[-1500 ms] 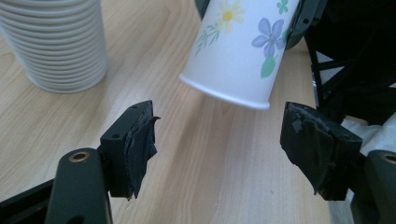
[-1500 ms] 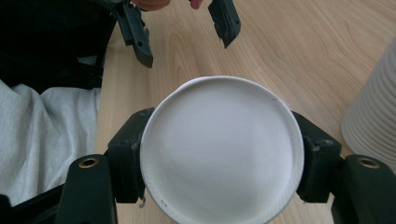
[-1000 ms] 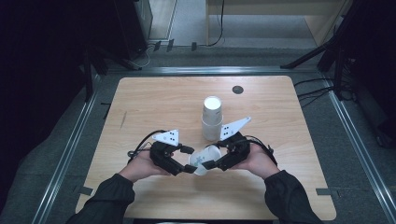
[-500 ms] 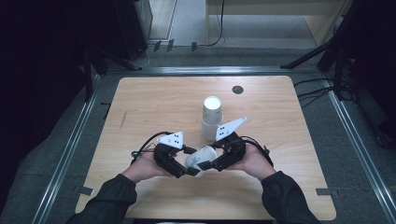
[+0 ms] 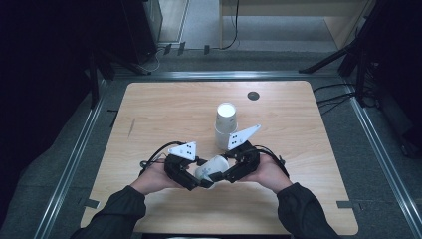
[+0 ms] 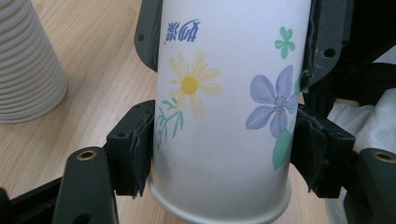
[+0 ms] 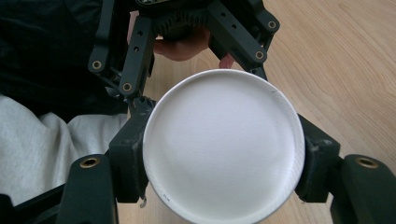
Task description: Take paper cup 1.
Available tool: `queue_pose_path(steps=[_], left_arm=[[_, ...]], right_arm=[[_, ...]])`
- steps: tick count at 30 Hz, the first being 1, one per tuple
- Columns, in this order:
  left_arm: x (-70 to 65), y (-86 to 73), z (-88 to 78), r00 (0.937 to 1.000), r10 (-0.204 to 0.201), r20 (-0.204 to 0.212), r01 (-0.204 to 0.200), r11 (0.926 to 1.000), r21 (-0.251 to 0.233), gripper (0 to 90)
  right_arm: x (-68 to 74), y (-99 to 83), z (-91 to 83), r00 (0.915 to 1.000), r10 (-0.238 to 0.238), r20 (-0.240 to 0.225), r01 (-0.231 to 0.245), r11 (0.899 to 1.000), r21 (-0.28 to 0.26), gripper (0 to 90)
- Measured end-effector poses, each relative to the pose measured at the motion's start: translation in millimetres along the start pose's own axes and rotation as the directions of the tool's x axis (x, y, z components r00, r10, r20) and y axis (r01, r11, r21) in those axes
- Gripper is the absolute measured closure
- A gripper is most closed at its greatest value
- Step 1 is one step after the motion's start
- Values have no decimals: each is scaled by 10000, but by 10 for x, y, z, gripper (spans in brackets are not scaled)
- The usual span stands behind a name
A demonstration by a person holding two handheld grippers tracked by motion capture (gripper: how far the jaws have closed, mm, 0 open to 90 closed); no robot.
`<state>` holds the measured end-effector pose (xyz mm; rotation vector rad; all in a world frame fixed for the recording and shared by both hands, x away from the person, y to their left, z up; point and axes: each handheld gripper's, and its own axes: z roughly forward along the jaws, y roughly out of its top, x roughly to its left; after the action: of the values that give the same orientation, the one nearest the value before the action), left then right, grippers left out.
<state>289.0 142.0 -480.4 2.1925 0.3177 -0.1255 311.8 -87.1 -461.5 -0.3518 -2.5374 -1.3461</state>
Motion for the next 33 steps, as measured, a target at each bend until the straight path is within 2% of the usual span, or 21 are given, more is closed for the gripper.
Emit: queue_pose_path(steps=[3,5,8,13,15,16,18,19,20,21,22,24,27,28,29,30,32,33], left_arm=[[-3,3,-2,10000,-40,14,40,10000,-11,302],[0,7,-12,10000,-52,63,52,10000,37,304],[-3,4,-44,9999,-49,90,48,10000,34,304],[16,2,-126,9999,-106,-65,107,9997,238,304],[39,3,-173,9998,-4,-215,18,9980,625,304],[39,3,-173,9998,-4,-215,18,9980,625,303],[54,32,-202,9992,172,-351,-136,9949,1004,303],[56,52,-218,9986,253,-471,-197,9930,1165,302],[68,69,-233,9982,315,-501,-248,9913,1296,302],[85,101,-257,9979,327,-561,-248,9902,1375,302],[94,119,-272,9983,271,-522,-198,9906,1353,302],[126,225,-339,9975,420,-561,-323,9861,1631,301],[141,309,-377,9964,577,-623,-459,9833,1760,301],[161,360,-397,9973,508,-535,-397,9807,1914,300],[186,417,-415,9966,545,-616,-399,9751,2181,300],[186,417,-415,9966,545,-616,-399,9751,2181,300],[203,453,-428,9955,576,-755,-375,9688,2450,299],[204,454,-433,9950,612,-793,-400,9686,2456,299]], right_arm=[[1,-1,-6,10000,-44,-18,44,10000,-13,336],[14,0,-9,9997,-253,70,254,9996,-79,329],[52,6,-30,9974,-592,409,596,9982,-81,258],[58,-18,-101,9963,-492,699,495,9988,-23,230],[63,-62,-163,9958,-367,841,368,9993,4,230],[63,-62,-163,9958,-367,841,368,9993,4,230],[68,-108,-188,9949,-360,944,344,9992,188,231],[78,-158,-196,9919,-549,1141,494,9975,498,235],[78,-158,-196,9919,-549,1141,494,9975,498,235],[82,-196,-205,9896,-591,1314,499,9961,721,236],[82,-196,-205,9896,-591,1314,499,9961,721,236],[85,-222,-213,9894,-500,1361,411,9969,675,238],[84,-226,-208,9878,-522,1468,433,9971,633,239],[81,-225,-206,9875,-533,1483,448,9972,604,239],[74,-220,-204,9869,-513,1532,438,9977,514,242],[74,-220,-204,9869,-513,1532,438,9977,514,242],[65,-215,-204,9861,-525,1577,470,9981,387,243],[62,-215,-205,9855,-540,1608,497,9983,304,243]])
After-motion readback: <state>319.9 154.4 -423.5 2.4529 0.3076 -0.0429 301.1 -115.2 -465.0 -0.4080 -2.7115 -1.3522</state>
